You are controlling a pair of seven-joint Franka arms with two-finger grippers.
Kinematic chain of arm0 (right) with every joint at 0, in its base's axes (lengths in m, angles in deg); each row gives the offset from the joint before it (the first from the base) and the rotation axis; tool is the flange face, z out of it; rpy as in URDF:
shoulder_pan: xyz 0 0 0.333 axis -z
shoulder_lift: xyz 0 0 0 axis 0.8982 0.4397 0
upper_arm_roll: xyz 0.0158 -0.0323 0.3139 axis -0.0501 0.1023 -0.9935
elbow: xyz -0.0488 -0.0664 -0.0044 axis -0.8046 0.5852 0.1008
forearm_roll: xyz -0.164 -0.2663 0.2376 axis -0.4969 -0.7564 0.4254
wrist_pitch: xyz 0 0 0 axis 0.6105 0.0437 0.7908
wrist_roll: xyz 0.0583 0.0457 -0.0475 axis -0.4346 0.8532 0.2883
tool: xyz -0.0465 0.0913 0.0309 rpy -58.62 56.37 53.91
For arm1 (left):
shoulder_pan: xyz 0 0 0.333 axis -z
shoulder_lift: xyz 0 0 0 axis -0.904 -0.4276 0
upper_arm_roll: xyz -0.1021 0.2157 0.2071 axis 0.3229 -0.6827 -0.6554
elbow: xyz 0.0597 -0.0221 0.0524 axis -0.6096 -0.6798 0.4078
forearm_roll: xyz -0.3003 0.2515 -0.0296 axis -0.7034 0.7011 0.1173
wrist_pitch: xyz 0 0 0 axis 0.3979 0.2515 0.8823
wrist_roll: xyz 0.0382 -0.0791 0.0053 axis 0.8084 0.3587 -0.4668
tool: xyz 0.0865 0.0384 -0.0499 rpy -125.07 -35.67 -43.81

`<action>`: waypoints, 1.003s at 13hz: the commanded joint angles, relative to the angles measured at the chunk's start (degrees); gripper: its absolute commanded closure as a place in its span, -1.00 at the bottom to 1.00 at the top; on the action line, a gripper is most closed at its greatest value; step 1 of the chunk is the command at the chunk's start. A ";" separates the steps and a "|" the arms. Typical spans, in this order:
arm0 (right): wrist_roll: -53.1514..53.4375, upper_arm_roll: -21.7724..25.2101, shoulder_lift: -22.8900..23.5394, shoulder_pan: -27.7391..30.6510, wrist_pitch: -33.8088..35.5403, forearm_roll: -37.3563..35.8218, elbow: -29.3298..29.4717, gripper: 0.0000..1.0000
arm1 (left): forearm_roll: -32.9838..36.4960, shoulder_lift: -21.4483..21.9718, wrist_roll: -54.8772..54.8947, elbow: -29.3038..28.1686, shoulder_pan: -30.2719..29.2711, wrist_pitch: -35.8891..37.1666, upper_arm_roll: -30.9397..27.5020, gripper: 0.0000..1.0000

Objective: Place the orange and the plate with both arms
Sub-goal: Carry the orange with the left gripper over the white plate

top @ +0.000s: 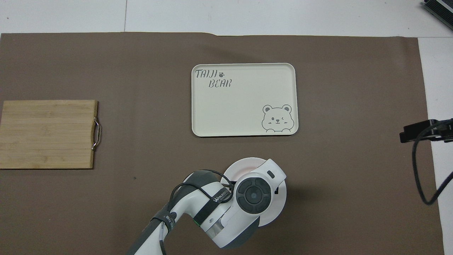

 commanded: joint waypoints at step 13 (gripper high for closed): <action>-1.23 -0.09 -1.33 1.15 -10.66 1.56 -4.56 -1.00 | 8.50 12.16 12.93 0.27 -19.80 17.14 -1.49 -1.00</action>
